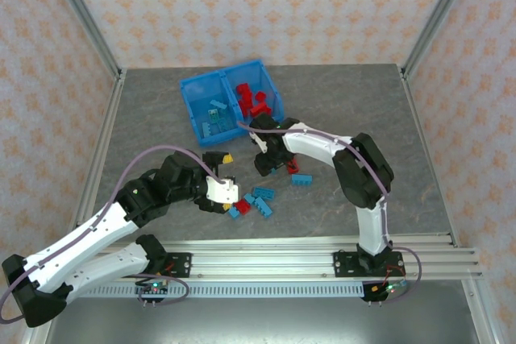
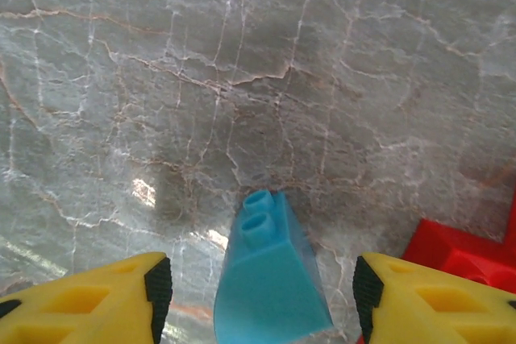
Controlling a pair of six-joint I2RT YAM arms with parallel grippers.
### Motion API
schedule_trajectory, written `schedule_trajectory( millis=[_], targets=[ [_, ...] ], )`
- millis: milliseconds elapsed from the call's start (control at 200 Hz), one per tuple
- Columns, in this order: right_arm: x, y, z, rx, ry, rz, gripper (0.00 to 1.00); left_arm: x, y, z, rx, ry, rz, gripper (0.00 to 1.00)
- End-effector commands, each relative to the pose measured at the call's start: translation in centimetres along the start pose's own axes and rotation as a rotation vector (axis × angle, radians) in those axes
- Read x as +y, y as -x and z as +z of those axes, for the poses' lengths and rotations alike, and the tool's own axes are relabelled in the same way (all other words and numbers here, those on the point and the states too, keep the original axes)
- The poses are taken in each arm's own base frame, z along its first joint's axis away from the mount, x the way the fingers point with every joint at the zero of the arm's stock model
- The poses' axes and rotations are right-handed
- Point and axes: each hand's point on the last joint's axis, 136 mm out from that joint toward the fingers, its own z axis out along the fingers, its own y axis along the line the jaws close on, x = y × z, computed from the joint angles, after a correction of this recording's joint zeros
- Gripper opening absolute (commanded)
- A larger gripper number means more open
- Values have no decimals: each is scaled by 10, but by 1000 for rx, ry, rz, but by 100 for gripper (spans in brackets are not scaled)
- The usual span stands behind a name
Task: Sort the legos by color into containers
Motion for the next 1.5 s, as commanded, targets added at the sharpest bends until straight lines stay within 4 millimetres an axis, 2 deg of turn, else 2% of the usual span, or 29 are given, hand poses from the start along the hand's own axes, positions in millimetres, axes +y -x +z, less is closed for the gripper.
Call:
schedule_trajectory(
  millis=[0, 205, 375, 495, 616, 791, 916, 991, 1091, 1151, 1211, 1316, 1421, 1496],
  targets=[
    [2, -14, 4, 57, 15, -7, 59, 2, -6, 2, 22, 14, 4, 100],
    [-3, -33, 16, 58, -2, 36, 44, 0, -2, 1, 3, 2, 4, 100],
    [-4, -31, 22, 17, -4, 95, 34, -4, -4, 1, 13, -18, 14, 100],
    [-3, -25, 16, -19, 0, 114, 28, -5, -4, 0, 9, -23, 17, 100],
    [-2, -12, -9, -97, 11, 143, 26, -6, -3, 0, 4, -26, 18, 100],
    [19, 23, -83, -340, 178, 242, 21, -1, 4, -9, -28, 7, 17, 100],
    [35, 54, -123, -499, 276, 302, 20, 12, 9, -19, -53, 79, -11, 100],
    [47, 78, -144, -581, 322, 309, 20, 34, 9, -26, -61, 187, -103, 100],
    [63, 115, -163, -673, 381, 324, 20, 84, 0, -49, -39, 404, -381, 100],
    [66, 137, -161, -695, 380, 354, 20, 113, -13, -68, -6, 531, -542, 100],
    [66, 158, -151, -699, 370, 383, 19, 130, -26, -83, 17, 616, -646, 100],
    [69, 190, -130, -695, 360, 391, 20, 143, -51, -97, 54, 724, -743, 100],
    [72, 216, -96, -669, 334, 385, 20, 154, -76, -108, 130, 827, -830, 100],
    [74, 229, -71, -623, 308, 381, 20, 158, -87, -113, 158, 861, -869, 100]
  ],
)
